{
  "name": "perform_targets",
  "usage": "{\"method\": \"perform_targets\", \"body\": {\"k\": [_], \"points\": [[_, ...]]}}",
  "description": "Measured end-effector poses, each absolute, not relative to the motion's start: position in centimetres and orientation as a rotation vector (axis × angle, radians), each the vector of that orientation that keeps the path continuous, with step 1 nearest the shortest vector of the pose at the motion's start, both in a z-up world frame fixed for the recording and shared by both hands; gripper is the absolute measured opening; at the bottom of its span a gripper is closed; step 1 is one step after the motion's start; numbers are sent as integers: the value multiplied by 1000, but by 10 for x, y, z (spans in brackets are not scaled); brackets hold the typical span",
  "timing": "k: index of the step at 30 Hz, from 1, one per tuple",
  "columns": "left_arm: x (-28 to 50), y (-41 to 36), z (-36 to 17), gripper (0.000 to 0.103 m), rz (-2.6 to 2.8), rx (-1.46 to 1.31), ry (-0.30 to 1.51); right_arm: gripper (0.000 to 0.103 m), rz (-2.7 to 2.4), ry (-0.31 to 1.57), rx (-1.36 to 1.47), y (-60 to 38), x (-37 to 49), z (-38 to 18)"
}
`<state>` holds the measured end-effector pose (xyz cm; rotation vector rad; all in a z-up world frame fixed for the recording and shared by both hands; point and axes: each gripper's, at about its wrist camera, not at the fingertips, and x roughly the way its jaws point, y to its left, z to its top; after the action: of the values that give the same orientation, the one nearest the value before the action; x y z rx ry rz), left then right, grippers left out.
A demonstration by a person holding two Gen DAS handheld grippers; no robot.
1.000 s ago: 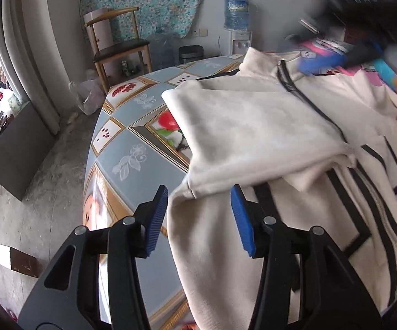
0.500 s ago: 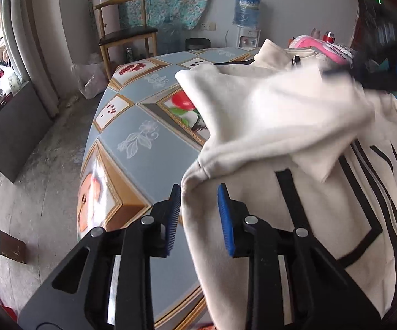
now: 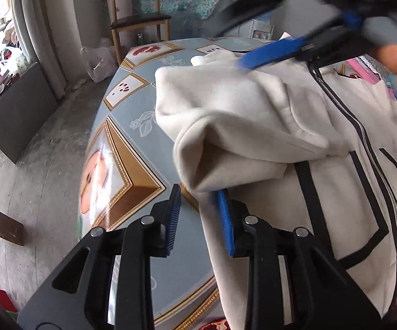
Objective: Fold large clothes
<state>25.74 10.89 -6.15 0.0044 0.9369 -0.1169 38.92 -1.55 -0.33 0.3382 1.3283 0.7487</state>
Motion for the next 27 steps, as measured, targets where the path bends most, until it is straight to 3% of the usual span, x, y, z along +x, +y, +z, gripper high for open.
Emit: {"method": "perform_targets", "body": {"k": [1,4,9,15,16,17,18,22,24,27], "points": [[258,109,-62,26,-117,5,937,61,751,1289,357,-30,386,8],[261,108,-62,26,-113,4,936,62,677,1193,351,-85,369,34],[261,108,-64,26,-96,8,938,60,479,1340,356,-132,360,-11],[260,104,-62,27,-72,35,940,35,452,1414,429,-138,362,-64],[260,104,-62,27,-68,37,941,29,445,1401,415,-137,362,-63],[261,103,-62,27,-66,39,941,13,436,1399,391,-134,362,-67],[261,103,-62,27,-63,41,939,6,420,1396,357,-133,360,-67],[259,101,-61,29,-47,52,939,5,443,1329,341,-143,356,-53],[257,101,-60,35,-25,65,945,5,472,1250,362,-153,351,-27],[256,100,-59,35,-25,66,956,5,473,1139,384,-181,346,15]]}}
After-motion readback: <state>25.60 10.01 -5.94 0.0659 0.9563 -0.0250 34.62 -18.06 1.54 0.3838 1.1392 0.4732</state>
